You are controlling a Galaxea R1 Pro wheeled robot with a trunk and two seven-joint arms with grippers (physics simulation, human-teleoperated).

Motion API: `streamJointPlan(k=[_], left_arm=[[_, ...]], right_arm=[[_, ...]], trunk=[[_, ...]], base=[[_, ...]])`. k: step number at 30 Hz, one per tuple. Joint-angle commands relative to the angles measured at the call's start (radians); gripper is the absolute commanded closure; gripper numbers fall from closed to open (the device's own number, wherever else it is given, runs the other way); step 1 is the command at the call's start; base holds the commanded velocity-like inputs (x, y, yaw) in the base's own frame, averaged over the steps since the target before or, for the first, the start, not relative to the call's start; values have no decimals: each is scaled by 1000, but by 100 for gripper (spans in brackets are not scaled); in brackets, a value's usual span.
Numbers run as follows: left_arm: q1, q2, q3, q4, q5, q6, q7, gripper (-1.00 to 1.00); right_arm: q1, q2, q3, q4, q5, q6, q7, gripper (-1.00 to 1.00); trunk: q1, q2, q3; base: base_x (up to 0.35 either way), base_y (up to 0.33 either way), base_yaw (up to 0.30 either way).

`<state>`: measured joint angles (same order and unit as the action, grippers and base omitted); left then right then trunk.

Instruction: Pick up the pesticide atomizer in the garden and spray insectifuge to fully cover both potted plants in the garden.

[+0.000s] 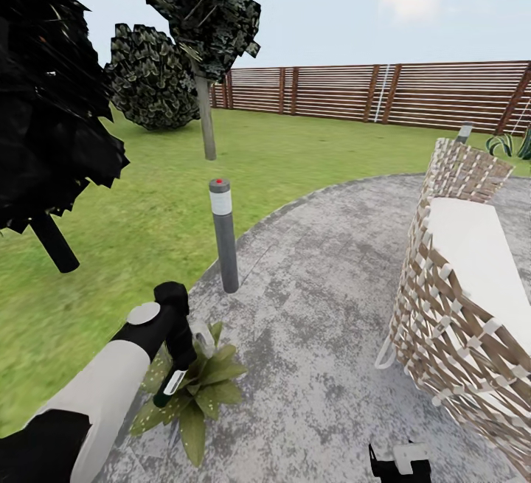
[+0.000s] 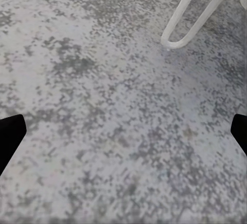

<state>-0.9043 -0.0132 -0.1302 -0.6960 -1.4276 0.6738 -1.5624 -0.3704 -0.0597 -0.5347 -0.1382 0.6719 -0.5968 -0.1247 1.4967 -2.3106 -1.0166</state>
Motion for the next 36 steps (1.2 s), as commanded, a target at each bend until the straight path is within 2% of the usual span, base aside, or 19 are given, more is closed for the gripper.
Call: streamJointPlan(k=[1,2,4,7,10,16,20,22,25,30,34,36], left_arm=[[1,-14,-56,2,-15,11,-8,100],[2,-19,-76,3,-16,12,-8,100],[2,-25,-92,5,-16,13,-8,100],[3,-25,-94,6,-14,14,-8,100],[4,-25,-94,44,-9,39,-8,100],[4,-24,-93,122,-9,43,-8,100],[4,-25,-84,125,-8,46,-8,100],[3,-26,-69,119,-7,73,-8,100],[3,-28,-57,117,-6,149,-8,100],[2,-54,-55,117,-5,175,-8,100],[-5,-62,-62,118,-12,180,-8,100],[-11,-62,-64,128,-17,224,-8,100]], right_arm=[[-1,0,-4,2,11,-3,-7,-100],[-1,0,-3,2,11,-3,-7,-100],[-1,0,-4,2,11,-3,-7,-100],[-1,0,-4,2,11,-3,-7,-100],[-1,-1,-4,2,12,-3,-6,-100],[-1,-2,-4,2,12,-3,-6,-100],[-1,-2,-4,2,12,-3,-6,-100],[-1,-2,-4,2,12,-3,-6,-100],[-1,-2,-4,2,12,-3,-6,-100],[-1,-2,-4,2,12,-3,-6,-100],[-1,-2,-4,2,12,-3,-6,-100],[-1,-2,-4,2,12,-3,-6,-100]], trunk=[[0,0,-1],[0,0,-1],[0,0,-1],[0,0,-1],[0,0,-1],[0,0,-1],[0,0,-1],[0,0,-1],[0,0,-1],[0,0,-1],[0,0,-1],[0,0,-1]], base=[[0,0,0],[0,0,0],[0,0,0],[0,0,0],[0,0,0],[0,0,0],[0,0,0],[0,0,0],[0,0,0],[0,0,0],[0,0,0],[0,0,0]])
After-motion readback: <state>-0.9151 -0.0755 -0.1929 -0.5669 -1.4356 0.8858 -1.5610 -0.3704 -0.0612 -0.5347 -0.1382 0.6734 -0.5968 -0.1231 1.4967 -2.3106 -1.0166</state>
